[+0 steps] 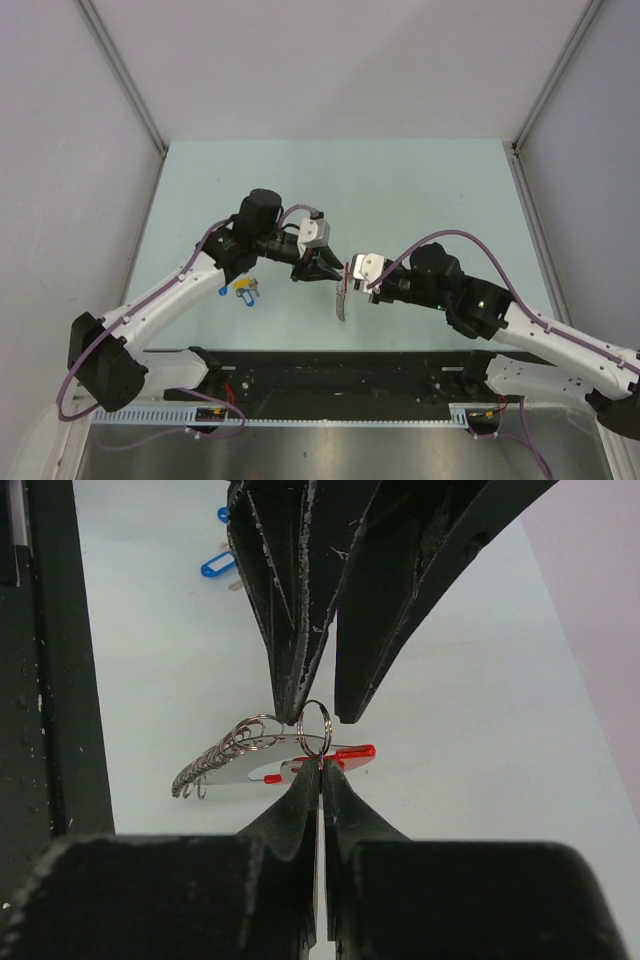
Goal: Put the keys on the keyring
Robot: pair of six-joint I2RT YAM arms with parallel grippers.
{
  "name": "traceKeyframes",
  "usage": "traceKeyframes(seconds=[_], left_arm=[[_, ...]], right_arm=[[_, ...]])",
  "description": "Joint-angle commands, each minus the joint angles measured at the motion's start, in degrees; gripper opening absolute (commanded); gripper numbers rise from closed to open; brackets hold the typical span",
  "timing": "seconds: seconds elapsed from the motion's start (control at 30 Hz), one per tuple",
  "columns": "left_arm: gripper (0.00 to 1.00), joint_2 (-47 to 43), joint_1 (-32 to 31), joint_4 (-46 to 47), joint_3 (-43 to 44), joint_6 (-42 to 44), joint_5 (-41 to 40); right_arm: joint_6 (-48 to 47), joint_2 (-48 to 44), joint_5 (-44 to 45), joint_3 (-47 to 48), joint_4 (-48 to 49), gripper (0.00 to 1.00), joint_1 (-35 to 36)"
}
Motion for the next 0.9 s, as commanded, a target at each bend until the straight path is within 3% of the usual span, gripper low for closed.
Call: traceKeyframes(seconds=[0.0, 0.33, 0.43, 0.47, 0.6, 0.87], left_arm=[[0.31, 0.7, -0.1, -0.3, 2.4, 0.3, 5.7], [0.21, 3.0, -0.6, -2.6, 4.0, 0.6, 6.6], [0.09, 3.7, -0.7, -3.3, 4.5, 0.9, 7.0], [0.00, 3.8, -0.8, -3.3, 4.5, 0.9, 7.0], [0.00, 3.7, -0.8, -2.2, 4.1, -1.2, 5.2], [0.00, -0.1, 0.1, 8.5, 0.1, -9.5, 0.3]], right_arm=[[-0.7, 0.4, 0.7, 1.6, 2.0, 0.00, 0.5], [-0.7, 1.2, 0.7, 1.7, 2.3, 0.00, 0.9], [-0.7, 1.1, 0.7, 1.8, 2.1, 0.00, 1.0], [-0.7, 1.1, 1.0, 1.8, 2.0, 0.00, 0.8], [0.0, 0.8, 2.6, 1.8, 1.3, 0.00, 1.1], [2.5, -1.6, 7.3, 0.8, 0.6, 0.00, 1.4]])
